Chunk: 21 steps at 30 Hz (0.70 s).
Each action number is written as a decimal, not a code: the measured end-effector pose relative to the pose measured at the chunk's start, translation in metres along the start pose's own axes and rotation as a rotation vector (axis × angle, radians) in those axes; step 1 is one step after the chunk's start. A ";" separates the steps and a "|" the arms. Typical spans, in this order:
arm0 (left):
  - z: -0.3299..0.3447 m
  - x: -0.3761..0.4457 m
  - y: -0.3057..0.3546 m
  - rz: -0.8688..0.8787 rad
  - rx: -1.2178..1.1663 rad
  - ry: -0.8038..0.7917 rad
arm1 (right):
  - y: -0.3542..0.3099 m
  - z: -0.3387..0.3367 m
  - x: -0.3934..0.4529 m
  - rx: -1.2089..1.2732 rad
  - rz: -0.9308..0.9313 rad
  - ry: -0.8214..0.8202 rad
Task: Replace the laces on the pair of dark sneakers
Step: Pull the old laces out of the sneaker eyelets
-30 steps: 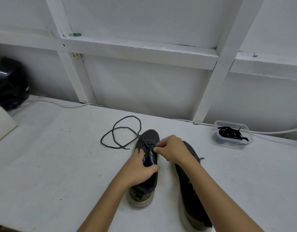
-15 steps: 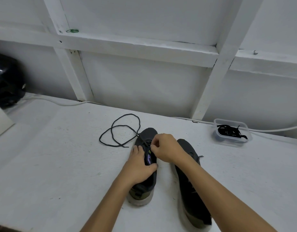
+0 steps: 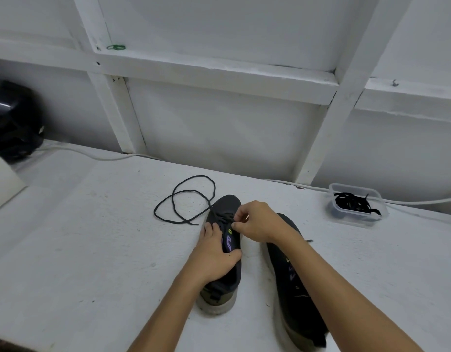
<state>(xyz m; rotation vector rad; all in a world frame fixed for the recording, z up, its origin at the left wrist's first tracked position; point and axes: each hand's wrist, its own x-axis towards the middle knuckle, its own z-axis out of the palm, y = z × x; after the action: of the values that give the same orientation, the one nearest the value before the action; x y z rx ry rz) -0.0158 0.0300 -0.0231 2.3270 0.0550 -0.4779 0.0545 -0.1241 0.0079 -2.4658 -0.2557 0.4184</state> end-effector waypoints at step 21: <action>0.000 0.001 0.000 -0.007 0.021 -0.034 | -0.001 -0.007 -0.004 0.330 0.132 0.004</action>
<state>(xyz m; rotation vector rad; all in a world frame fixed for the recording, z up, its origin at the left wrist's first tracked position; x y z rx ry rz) -0.0146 0.0303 -0.0235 2.3395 0.0415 -0.5234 0.0534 -0.1287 0.0146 -2.1644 -0.0183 0.4712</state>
